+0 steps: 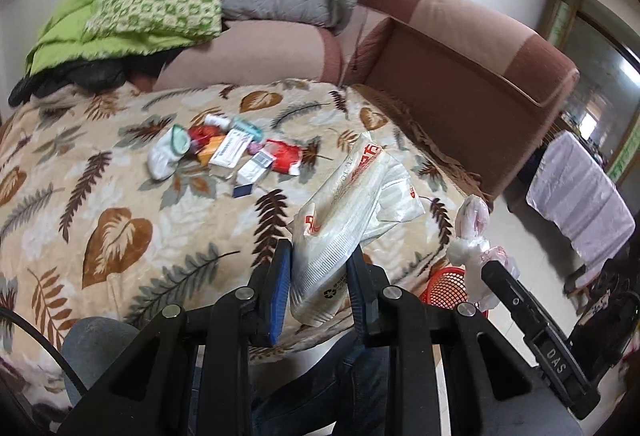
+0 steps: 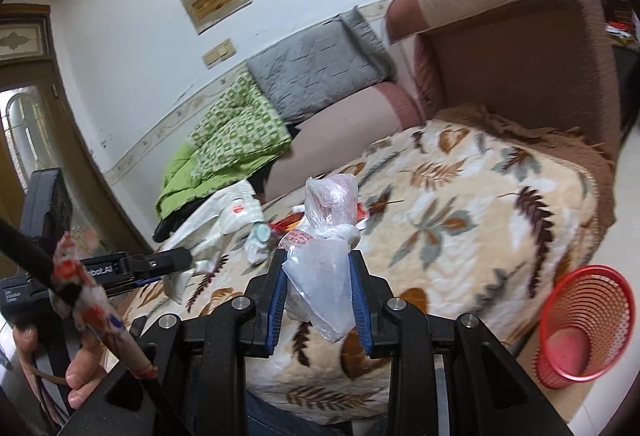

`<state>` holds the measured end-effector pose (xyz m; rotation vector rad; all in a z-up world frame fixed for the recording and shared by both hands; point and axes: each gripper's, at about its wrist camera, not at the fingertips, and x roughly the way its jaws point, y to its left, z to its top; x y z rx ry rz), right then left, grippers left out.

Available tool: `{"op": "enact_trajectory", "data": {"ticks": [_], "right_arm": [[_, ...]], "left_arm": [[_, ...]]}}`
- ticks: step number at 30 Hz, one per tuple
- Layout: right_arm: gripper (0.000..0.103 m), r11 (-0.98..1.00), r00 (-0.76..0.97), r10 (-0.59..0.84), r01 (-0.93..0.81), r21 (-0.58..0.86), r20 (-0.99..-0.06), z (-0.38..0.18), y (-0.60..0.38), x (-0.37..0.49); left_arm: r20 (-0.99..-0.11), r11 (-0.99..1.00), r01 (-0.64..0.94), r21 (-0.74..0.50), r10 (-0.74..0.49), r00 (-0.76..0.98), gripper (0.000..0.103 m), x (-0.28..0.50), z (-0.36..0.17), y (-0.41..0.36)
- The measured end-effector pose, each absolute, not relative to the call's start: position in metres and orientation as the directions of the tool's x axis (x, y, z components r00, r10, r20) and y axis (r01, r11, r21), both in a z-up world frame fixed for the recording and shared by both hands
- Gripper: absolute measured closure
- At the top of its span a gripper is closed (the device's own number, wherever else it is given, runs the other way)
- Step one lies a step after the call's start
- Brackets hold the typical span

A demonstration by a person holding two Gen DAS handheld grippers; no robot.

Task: Collect trash
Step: 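Carry both bags to the red wastebasket and open both grippers to drop them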

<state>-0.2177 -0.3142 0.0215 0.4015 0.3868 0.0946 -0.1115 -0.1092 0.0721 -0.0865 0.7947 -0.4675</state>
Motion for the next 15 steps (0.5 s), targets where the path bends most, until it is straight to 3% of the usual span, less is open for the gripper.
{"op": "enact_trajectory", "data": {"ticks": [15], "right_arm": [[0.071,0.895,0.929,-0.075,0.223,0.386,-0.362,0.022,-0.394,-0.272]], "left_arm": [[-0.663,0.811,0.554,-0.189,-0.521,0.537,0.077,-0.13,0.069,-0.215]]}}
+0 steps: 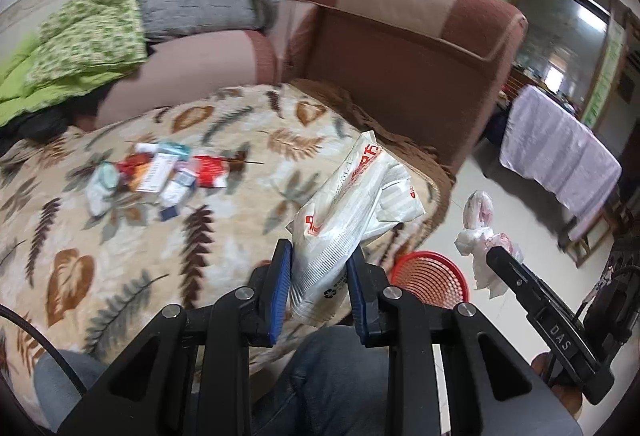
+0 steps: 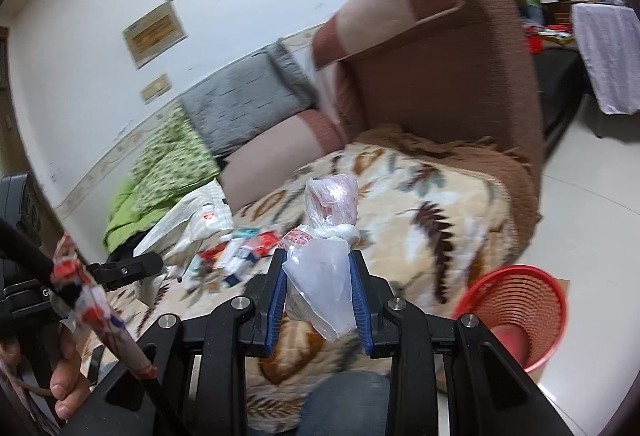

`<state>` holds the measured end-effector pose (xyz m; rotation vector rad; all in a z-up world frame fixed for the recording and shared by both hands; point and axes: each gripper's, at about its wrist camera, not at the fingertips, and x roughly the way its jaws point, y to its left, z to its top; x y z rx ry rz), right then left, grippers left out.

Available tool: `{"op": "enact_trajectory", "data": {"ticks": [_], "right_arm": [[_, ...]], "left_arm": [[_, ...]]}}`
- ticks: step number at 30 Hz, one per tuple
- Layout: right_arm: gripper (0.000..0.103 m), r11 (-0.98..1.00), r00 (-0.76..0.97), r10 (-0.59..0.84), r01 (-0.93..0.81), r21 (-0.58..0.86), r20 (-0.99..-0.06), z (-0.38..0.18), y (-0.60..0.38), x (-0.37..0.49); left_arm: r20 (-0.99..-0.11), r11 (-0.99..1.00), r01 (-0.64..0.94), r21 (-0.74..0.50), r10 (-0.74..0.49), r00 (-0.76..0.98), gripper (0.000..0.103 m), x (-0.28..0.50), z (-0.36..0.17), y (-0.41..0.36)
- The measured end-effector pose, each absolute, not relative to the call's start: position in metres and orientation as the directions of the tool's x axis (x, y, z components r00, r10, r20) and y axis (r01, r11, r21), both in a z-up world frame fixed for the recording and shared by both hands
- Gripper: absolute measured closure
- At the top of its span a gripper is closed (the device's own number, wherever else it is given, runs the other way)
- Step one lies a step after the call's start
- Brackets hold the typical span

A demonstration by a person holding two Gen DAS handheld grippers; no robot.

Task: Collect trash
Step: 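Carry both bags to the red wastebasket and open both grippers to drop them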

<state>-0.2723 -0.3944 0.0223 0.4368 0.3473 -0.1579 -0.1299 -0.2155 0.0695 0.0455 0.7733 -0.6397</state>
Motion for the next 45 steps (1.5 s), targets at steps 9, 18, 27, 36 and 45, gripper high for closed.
{"op": "enact_trajectory", "data": {"ticks": [9,18,27,36,45], "right_arm": [[0.071,0.777,0.877,-0.215,0.42,0.468,-0.43,-0.009,-0.474,-0.298],[0.071,0.648,0.789,-0.265,0.571,0.503,-0.555,-0.062,-0.53,-0.301],[0.07,0.588,0.746,-0.301,0.636,0.501,-0.594,-0.086,-0.561,-0.299],[0.057,0.558,0.743,-0.287,0.643,0.525,-0.605,-0.096,-0.574,-0.296],[0.046,0.622,0.792,-0.298,0.585,0.52,-0.533,-0.061,-0.55,-0.297]], "left_arm": [[-0.723,0.716,0.666,-0.208,-0.571,0.388,0.077,-0.126,0.036,-0.294],[-0.782,0.634,0.727,-0.262,-0.581,0.225,0.077,-0.11,-0.011,-0.381],[-0.851,0.631,0.732,-0.255,-0.506,0.14,0.077,-0.097,-0.063,-0.449],[-0.867,0.632,0.714,-0.302,-0.494,0.07,0.062,-0.095,-0.096,-0.474],[-0.826,0.628,0.698,-0.345,-0.556,0.092,0.049,-0.092,-0.07,-0.434]]}}
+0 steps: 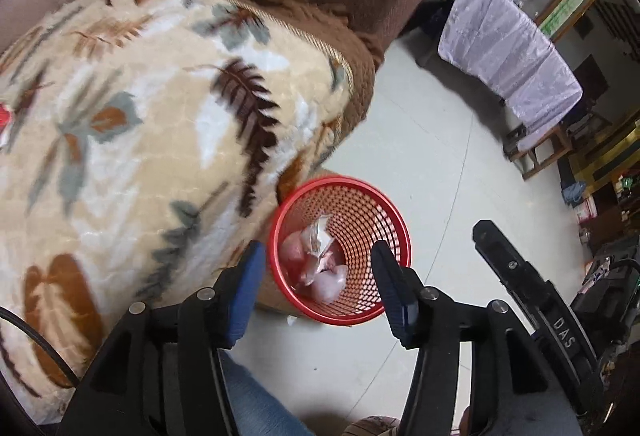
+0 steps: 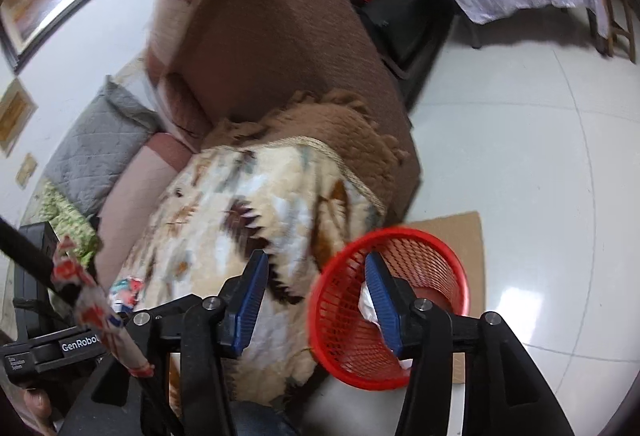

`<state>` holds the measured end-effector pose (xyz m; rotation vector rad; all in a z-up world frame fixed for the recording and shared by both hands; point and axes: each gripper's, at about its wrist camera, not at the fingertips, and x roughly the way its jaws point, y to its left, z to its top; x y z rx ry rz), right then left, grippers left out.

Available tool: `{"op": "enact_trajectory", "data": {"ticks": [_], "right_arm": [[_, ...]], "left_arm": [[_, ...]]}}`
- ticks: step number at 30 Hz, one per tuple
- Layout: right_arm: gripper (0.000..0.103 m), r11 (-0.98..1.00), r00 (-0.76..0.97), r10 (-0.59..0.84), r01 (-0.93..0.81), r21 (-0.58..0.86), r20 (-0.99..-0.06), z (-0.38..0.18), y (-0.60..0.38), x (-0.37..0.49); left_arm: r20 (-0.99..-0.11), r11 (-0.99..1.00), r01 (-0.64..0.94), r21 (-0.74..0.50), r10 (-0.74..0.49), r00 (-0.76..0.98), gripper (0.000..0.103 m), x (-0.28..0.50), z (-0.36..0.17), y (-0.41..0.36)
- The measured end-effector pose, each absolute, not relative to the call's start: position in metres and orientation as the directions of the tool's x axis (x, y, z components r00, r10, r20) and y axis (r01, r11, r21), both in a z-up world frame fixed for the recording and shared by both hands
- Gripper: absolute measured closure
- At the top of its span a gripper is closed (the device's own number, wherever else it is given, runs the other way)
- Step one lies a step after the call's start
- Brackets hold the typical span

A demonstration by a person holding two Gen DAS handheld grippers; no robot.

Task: Collect trash
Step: 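Carry both bags to the red wastebasket and open both grippers to drop them, then move both tools back over the remaining trash on the bed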

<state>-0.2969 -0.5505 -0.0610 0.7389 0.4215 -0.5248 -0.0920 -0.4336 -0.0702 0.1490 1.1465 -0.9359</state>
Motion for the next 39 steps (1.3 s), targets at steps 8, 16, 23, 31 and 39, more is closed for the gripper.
{"op": "enact_trajectory", "data": {"ticks": [8,16,23,31,39], "right_arm": [[0.029,0.787,0.895,-0.206,0.392,0.477,-0.396,0.003,-0.47,-0.272],[0.024,0.901,0.934,-0.069,0.209,0.38,-0.35,0.046,-0.379,-0.231],[0.02,0.943,0.938,0.029,0.089,0.32,-0.345,0.058,-0.316,-0.198],[0.017,0.96,0.93,0.092,0.013,0.28,-0.357,0.064,-0.28,-0.182],[0.016,0.955,0.928,0.123,-0.015,0.295,-0.351,0.065,-0.271,-0.182]], "left_arm": [[-0.709,0.735,0.613,-0.29,-0.595,0.379,0.033,-0.088,0.001,-0.314],[-0.626,0.876,0.397,-0.273,-0.475,0.618,0.026,-0.086,0.041,-0.184],[-0.567,0.932,0.274,-0.238,-0.363,0.74,0.021,-0.096,0.063,-0.114],[-0.569,0.941,0.221,-0.258,-0.332,0.752,0.02,-0.091,0.064,-0.082],[-0.561,0.947,0.204,-0.249,-0.312,0.766,0.02,-0.096,0.067,-0.074]]}}
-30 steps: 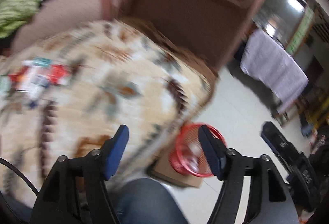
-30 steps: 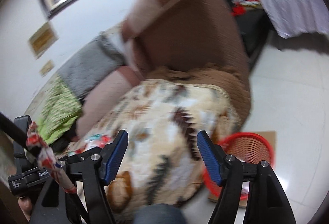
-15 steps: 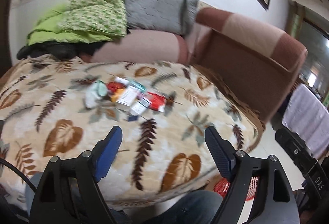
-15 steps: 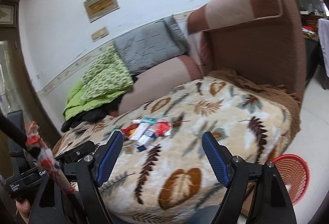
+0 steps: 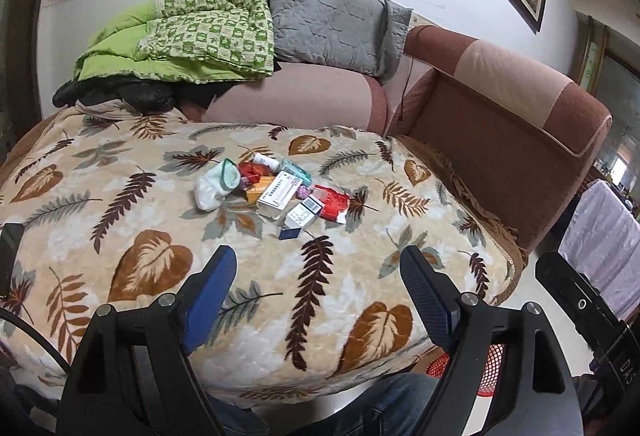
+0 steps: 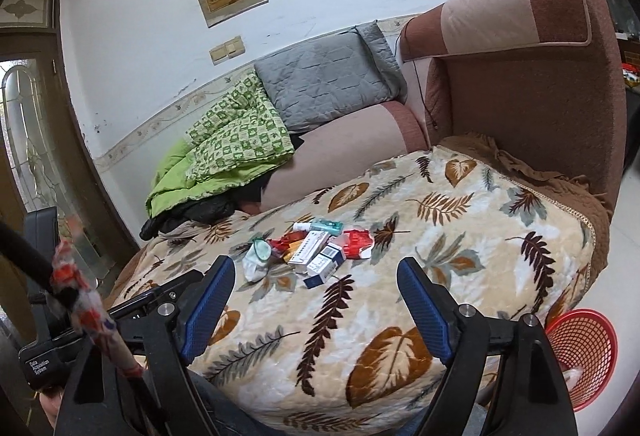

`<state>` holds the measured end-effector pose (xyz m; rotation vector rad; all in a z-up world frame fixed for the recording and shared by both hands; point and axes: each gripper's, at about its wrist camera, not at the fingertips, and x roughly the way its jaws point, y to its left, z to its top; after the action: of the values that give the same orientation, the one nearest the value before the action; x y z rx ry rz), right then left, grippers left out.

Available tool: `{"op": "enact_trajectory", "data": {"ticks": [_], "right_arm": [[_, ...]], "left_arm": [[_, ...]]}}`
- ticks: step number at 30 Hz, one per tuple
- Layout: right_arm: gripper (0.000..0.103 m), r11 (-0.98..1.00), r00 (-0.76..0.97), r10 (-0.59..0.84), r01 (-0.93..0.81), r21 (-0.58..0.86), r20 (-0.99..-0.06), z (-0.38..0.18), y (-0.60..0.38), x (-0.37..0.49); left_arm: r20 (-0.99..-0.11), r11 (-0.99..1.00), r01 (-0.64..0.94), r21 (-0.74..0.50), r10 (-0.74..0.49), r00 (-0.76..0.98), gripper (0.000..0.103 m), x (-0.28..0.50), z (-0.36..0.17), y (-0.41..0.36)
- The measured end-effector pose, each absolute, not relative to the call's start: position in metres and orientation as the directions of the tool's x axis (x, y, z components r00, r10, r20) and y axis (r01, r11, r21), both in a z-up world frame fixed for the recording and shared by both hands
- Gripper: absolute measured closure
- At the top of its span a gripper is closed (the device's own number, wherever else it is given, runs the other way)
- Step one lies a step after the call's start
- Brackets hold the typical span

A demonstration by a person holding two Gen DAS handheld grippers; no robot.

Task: Collect trash
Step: 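Move both tools back over the remaining trash on the bed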

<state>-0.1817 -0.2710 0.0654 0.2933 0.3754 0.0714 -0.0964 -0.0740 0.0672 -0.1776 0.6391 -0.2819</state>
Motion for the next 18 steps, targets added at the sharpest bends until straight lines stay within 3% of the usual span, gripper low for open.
{"op": "enact_trajectory", "data": {"ticks": [18], "right_arm": [[0.016,0.933,0.918,0.218,-0.097,0.345,-0.332,0.062,-0.247,-0.149]], "left_arm": [[-0.556,0.973,0.096,-0.211,-0.201,0.806,0.02,-0.093,0.081,-0.034]]}}
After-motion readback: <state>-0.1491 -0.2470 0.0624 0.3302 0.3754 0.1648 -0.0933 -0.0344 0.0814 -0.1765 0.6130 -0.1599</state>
